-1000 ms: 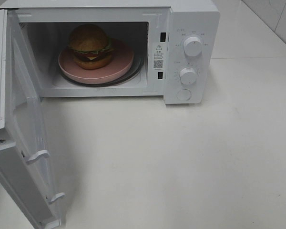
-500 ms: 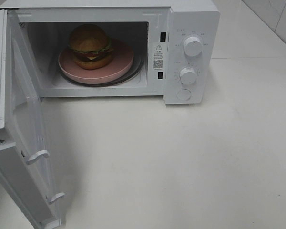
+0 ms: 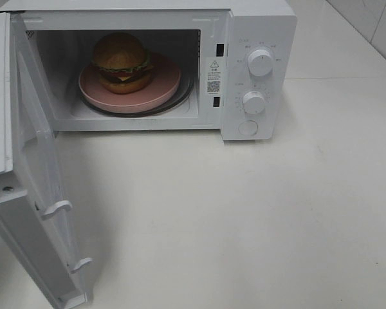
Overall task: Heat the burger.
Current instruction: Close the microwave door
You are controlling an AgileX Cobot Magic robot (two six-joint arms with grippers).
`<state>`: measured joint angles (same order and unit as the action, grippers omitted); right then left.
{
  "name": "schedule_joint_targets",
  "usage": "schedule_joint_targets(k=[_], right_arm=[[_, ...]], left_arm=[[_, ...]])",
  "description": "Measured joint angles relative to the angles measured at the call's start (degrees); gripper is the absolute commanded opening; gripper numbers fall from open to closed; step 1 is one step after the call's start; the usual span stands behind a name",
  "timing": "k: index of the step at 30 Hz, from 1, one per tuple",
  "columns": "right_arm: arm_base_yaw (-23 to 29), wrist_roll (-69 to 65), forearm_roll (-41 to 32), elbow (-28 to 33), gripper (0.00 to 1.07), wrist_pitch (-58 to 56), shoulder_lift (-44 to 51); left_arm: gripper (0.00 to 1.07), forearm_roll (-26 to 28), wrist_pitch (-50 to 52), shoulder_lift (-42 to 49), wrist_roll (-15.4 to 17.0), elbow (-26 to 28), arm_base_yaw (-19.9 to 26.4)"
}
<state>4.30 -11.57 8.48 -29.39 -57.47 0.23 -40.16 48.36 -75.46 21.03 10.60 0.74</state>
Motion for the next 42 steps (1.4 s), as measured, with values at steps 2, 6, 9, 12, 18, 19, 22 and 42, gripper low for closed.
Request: schedule_joint_targets(k=[2, 6, 9, 12, 18, 19, 22, 42], right_arm=[[0.0, 0.0, 0.1, 0.0, 0.76, 0.0, 0.0], [0.0, 0.0, 0.1, 0.0, 0.76, 0.0, 0.0], [0.0, 0.0, 0.1, 0.0, 0.76, 0.0, 0.0], [0.0, 0.0, 0.1, 0.0, 0.76, 0.0, 0.0], [0.0, 0.0, 0.1, 0.0, 0.76, 0.0, 0.0], [0.0, 0.0, 0.1, 0.0, 0.76, 0.0, 0.0], [0.0, 0.0, 0.1, 0.0, 0.76, 0.0, 0.0], [0.0, 0.0, 0.1, 0.0, 0.76, 0.0, 0.0]], left_arm=[[0.00, -0.9, 1.9, -2.0, 0.2, 0.2, 0.0], [0.00, -1.7, 4.2, -3.6, 0.2, 0.3, 0.0], [0.00, -1.7, 5.6, -4.0, 0.3, 0.3, 0.0], [0.00, -1.7, 6.1, -4.0, 1.2, 0.6, 0.0], [0.00, -1.0, 5.6, -4.0, 1.9, 2.1, -1.8], [0.00, -0.5, 4.2, -4.1, 1.8, 2.9, -3.4], [0.00, 1.3, 2.7, -4.1, 1.1, 3.7, -5.7], [0.00, 16.7, 2.6, -15.5, -2.9, 10.5, -21.9]])
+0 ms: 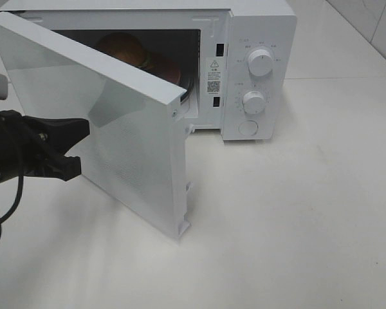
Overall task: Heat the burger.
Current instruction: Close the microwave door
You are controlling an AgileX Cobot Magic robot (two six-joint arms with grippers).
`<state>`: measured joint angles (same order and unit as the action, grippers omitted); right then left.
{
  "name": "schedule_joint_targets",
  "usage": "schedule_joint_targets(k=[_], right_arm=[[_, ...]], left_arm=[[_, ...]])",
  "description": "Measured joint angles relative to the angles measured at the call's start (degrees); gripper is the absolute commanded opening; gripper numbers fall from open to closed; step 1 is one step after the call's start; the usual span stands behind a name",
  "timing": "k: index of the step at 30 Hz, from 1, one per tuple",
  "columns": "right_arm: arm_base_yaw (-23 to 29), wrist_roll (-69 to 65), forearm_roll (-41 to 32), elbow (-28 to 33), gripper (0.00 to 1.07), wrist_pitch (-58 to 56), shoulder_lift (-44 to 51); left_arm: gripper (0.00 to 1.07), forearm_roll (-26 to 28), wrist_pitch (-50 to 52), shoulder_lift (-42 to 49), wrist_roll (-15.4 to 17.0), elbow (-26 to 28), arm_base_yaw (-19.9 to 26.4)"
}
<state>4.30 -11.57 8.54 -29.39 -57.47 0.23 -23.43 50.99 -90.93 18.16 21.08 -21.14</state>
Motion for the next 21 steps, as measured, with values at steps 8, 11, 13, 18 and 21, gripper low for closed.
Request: schedule_joint_targets(k=[8, 11, 13, 18, 21], right_arm=[[0.0, 0.0, 0.0, 0.0, 0.76, 0.0, 0.0], [0.0, 0.0, 0.0, 0.0, 0.76, 0.0, 0.0], [0.0, 0.0, 0.0, 0.0, 0.76, 0.0, 0.0], [0.0, 0.0, 0.0, 0.0, 0.76, 0.0, 0.0], [0.0, 0.0, 0.0, 0.0, 0.76, 0.0, 0.0]], left_arm=[[0.00, 7.4, 0.1, -4.2, -2.2, 4.2, -6.1], [0.00, 8.8, 0.1, -5.4, -2.3, 6.0, -7.6], [0.00, 8.9, 0.1, -5.8, -2.3, 6.8, -8.1], [0.00, 9.7, 0.1, -8.3, -2.3, 11.0, -10.0], [0.00, 10.1, 0.0, -10.3, -2.3, 13.5, -10.6]])
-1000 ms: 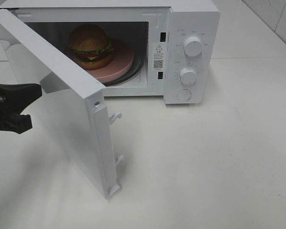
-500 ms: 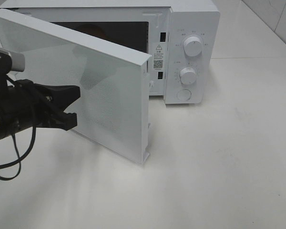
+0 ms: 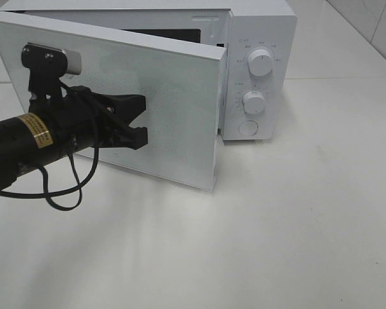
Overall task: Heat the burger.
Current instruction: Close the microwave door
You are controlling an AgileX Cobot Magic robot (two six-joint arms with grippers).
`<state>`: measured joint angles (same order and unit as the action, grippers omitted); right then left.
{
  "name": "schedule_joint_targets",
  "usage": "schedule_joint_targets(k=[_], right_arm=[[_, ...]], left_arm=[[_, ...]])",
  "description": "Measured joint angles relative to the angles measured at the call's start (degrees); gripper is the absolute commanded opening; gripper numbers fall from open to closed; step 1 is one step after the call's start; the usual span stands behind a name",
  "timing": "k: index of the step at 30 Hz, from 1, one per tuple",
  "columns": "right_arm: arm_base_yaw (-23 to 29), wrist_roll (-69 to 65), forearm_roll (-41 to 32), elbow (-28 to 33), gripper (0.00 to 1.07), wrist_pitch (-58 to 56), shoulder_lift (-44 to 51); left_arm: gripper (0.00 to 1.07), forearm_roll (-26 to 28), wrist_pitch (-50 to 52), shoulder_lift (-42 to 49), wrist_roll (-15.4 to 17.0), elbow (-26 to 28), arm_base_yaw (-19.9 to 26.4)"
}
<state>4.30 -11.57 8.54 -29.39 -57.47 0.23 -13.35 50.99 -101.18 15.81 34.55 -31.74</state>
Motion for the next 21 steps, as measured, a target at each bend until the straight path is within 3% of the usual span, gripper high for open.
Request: schedule_joint_targets(k=[21], right_arm=[[0.0, 0.0, 0.0, 0.0, 0.76, 0.0, 0.0]], left_arm=[[0.00, 2.1, -1.1, -8.3, 0.0, 13.5, -0.7]])
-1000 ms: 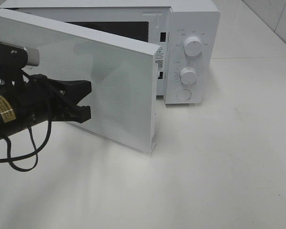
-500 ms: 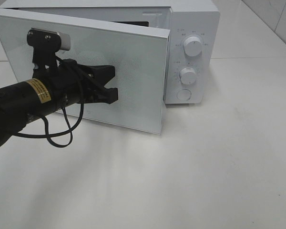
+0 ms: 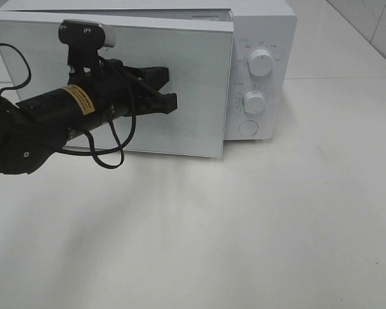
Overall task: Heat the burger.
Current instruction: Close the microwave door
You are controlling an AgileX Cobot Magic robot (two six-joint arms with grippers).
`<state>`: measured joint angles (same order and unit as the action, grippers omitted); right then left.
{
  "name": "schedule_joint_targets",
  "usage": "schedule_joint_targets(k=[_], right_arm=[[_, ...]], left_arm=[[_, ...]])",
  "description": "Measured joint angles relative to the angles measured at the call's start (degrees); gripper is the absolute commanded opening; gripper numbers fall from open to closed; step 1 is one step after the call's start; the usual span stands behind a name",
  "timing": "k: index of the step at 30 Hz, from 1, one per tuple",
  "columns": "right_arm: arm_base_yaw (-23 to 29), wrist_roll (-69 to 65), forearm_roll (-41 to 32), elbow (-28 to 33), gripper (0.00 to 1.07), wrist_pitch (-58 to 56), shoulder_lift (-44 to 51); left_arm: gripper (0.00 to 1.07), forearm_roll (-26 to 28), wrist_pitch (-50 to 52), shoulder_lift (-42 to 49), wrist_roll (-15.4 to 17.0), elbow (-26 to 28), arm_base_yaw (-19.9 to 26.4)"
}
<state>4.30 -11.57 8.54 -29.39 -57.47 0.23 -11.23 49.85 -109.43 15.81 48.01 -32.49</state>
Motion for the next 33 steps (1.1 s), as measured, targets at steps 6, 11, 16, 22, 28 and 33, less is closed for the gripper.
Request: schedule_joint_targets(k=[6, 11, 16, 22, 28, 33], right_arm=[[0.0, 0.0, 0.0, 0.0, 0.76, 0.0, 0.0], [0.0, 0.0, 0.0, 0.0, 0.76, 0.0, 0.0], [0.0, 0.0, 0.0, 0.0, 0.76, 0.0, 0.0], [0.0, 0.0, 0.0, 0.0, 0.76, 0.0, 0.0], [0.0, 0.0, 0.0, 0.0, 0.76, 0.0, 0.0], [0.0, 0.0, 0.0, 0.0, 0.76, 0.0, 0.0]], left_arm=[[0.00, 0.3, -0.3, -1.9, 0.0, 3.7, 0.0], [0.00, -0.5, -0.4, -3.9, 0.0, 6.9, -0.1], [0.00, -1.5, -0.2, -5.8, -0.4, 9.1, -0.7], [0.00, -0.8, -0.2, -7.7, -1.5, 11.8, -1.2], [0.00, -1.2, -0.2, -9.0, -2.8, 14.2, -1.7], [0.00, -0.9, -1.1, -9.0, -4.6, 14.2, -1.7]])
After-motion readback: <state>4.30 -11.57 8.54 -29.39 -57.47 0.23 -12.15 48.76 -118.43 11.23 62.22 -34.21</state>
